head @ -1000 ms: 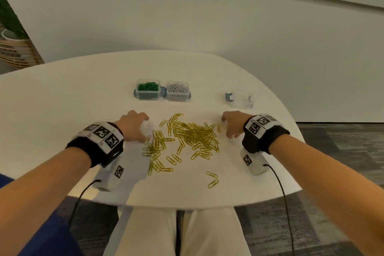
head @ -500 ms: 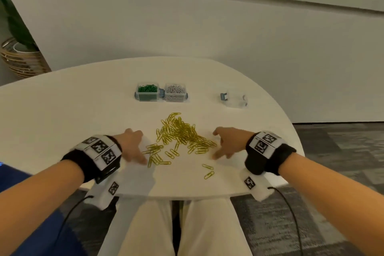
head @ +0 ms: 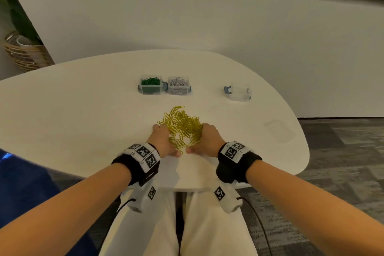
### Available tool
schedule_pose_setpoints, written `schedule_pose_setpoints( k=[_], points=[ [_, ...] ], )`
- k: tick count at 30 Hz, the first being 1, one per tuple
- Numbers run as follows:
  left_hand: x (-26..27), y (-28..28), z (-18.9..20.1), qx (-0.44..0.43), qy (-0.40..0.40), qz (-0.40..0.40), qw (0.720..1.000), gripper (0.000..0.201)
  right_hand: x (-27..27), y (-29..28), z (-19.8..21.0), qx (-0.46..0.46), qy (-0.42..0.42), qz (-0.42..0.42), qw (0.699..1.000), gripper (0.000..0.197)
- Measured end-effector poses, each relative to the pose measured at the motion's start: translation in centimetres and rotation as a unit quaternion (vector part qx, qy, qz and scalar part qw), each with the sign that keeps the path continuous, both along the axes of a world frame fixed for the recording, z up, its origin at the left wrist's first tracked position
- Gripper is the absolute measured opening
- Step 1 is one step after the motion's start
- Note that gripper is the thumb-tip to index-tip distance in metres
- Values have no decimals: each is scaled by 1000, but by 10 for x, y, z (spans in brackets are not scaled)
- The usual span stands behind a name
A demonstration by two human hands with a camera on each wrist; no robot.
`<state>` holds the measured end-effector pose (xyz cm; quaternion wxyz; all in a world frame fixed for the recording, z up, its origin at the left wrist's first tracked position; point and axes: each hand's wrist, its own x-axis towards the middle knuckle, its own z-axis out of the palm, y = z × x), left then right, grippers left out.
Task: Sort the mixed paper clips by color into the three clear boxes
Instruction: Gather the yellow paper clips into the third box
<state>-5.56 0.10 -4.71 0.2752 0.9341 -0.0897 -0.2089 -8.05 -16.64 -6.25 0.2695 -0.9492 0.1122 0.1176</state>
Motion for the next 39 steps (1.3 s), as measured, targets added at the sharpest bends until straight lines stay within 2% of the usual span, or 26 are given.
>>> schedule_pose_setpoints(
  k=[1, 3, 5, 7, 8, 10, 11, 12, 14, 16, 17, 22, 24, 26, 28, 30, 31, 33, 35, 37, 39],
  points=[
    [2, -5, 2, -7, -6, 4, 1000, 91, 6, 4, 1, -2, -7, 0, 1000, 86],
    [12, -12, 3, -17, -11, 12, 1000, 91, 15, 9, 12, -8, -17, 22, 1000, 64],
    [23, -14, 3, -13, -19, 6, 1000, 95, 25, 2, 26, 34, 8, 39, 999, 43],
    [38, -11, 5, -15, -51, -3, 999, 91, 40, -20, 40, 104, 25, 10, 994, 51],
    [48, -8, 7, -22, -69, 2, 997, 84, 49, -35, 49, 99, -9, -15, 995, 55],
    [67, 2, 10, -16, -115, 2, 993, 74, 69, -73, 62, -30, -90, -67, 993, 53],
    [76, 7, 12, 6, -116, -13, 993, 73, 79, -92, 66, -101, -99, -87, 986, 51],
    [85, 11, 9, 34, -99, -40, 994, 75, 86, -108, 69, -151, -89, -97, 980, 50],
    [96, 11, 4, 79, -40, -97, 991, 76, 100, -132, 69, -214, -16, -77, 974, 47],
    [100, 2, -2, 92, -14, -133, 987, 74, 108, -140, 67, -244, 41, -34, 968, 39],
    [101, -4, -2, 94, -12, -144, 985, 73, 110, -139, 67, -251, 44, -20, 967, 35],
    [99, -30, 1, 87, -10, -197, 976, 69, 112, -108, 60, -249, 2, 1, 969, 23],
    [92, -34, 1, 98, -6, -231, 968, 68, 105, -92, 60, -239, -3, 21, 971, 25],
    [84, -30, 3, 76, 15, -265, 961, 65, 92, -73, 64, -234, -57, 53, 969, 30],
    [79, -18, 12, 32, 39, -268, 962, 66, 79, -57, 66, -185, -83, 111, 973, 46],
    [78, -2, 26, -2, 35, -232, 972, 74, 68, -46, 65, -131, 22, 164, 977, 79],
    [77, 7, 32, 18, 24, -218, 976, 82, 64, -43, 63, -113, 91, 176, 974, 93],
    [72, 24, 37, 158, 4, -213, 964, 104, 58, -38, 57, -124, 150, 188, 963, 108],
    [65, 35, 33, 280, 12, -215, 936, 121, 57, -28, 48, -164, 133, 203, 956, 113],
    [62, 38, 22, 262, 29, -196, 945, 123, 60, -17, 42, -170, 120, 212, 955, 110],
    [64, 33, 15, 204, 13, -176, 963, 112, 63, -7, 42, -155, 106, 216, 958, 103]
  ],
)
